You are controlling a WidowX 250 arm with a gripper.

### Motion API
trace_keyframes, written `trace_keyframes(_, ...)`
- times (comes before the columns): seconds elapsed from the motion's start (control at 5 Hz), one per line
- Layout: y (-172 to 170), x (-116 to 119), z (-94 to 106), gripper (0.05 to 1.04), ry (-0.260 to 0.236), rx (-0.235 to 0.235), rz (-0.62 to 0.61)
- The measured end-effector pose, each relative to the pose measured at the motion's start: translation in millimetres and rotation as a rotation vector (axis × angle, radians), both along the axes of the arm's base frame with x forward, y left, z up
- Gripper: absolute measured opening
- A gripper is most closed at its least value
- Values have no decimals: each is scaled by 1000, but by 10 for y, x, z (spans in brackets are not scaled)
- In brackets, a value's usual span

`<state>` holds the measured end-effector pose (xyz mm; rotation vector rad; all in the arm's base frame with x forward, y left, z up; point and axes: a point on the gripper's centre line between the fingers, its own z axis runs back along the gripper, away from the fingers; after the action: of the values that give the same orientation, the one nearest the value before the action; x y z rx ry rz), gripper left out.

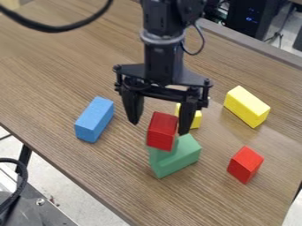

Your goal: Take the red cube from the table and place it on top of the green cube

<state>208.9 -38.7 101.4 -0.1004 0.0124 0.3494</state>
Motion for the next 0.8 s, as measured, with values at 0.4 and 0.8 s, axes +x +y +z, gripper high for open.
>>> trace_keyframes(0.4,-146,-51,349,999,-22,88,-72)
trace_keyframes(0.8,-742,-199,384,999,-23,117,-354)
